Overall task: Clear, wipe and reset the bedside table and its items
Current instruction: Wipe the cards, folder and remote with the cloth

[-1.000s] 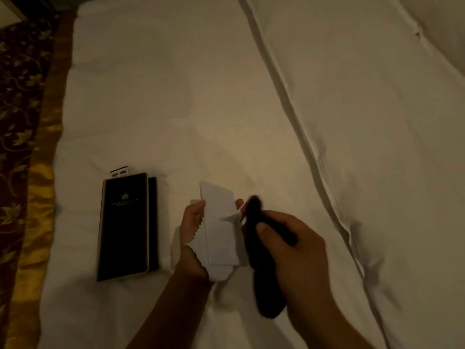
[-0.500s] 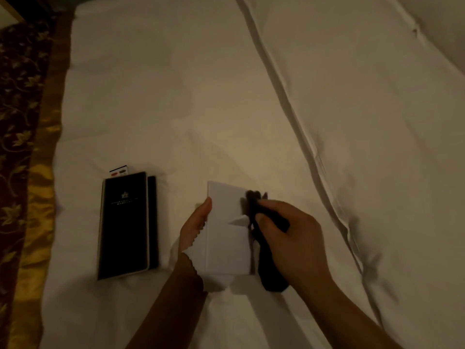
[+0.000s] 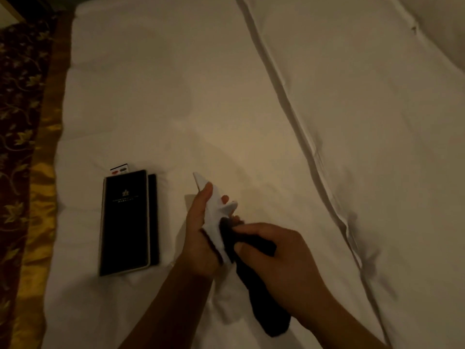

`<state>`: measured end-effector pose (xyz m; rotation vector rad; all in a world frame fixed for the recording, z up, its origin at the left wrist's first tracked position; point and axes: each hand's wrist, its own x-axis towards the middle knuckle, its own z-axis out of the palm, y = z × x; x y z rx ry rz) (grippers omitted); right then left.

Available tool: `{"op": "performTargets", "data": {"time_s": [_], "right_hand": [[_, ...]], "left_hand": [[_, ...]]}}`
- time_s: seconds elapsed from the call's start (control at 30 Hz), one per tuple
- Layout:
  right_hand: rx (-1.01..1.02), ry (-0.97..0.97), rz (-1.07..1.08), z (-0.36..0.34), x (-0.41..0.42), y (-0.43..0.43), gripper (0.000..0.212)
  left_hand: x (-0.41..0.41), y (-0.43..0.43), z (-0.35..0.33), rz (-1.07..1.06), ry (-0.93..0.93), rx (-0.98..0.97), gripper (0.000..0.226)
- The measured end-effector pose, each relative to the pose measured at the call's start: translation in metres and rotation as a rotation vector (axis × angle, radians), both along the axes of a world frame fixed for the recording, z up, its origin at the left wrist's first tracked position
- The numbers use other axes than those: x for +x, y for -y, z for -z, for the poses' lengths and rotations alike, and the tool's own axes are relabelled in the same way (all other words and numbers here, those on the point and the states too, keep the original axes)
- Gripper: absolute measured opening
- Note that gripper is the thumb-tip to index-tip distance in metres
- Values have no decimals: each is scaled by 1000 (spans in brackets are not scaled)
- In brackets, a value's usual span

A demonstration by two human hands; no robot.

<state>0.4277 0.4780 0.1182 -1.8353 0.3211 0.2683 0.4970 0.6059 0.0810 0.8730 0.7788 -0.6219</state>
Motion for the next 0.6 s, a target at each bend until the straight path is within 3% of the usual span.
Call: {"op": "performTargets", "data": {"time_s": [0.1, 0.17, 0.23, 0.3, 0.37, 0.53, 0.6], "right_hand": [[303, -62, 118, -4, 0, 2, 24], [260, -86, 123, -1, -4, 5, 25], [159, -98, 55, 1, -14, 11, 28], [124, -131, 78, 2, -21, 22, 31], [163, -162, 208, 2, -25, 38, 31], [250, -164, 388, -5, -33, 77, 23], [262, -138, 396, -11, -35, 88, 24]], "left_hand": [[1, 8, -4, 20, 12, 190, 108], [6, 13, -8, -83, 3, 351, 103], [14, 20, -14, -165, -7, 441, 80], [18, 27, -20, -190, 0, 454, 72], [19, 32, -23, -185, 10, 450, 78], [5, 49, -34, -122, -39, 329, 120], [-4, 57, -41, -97, -36, 289, 118]]}}
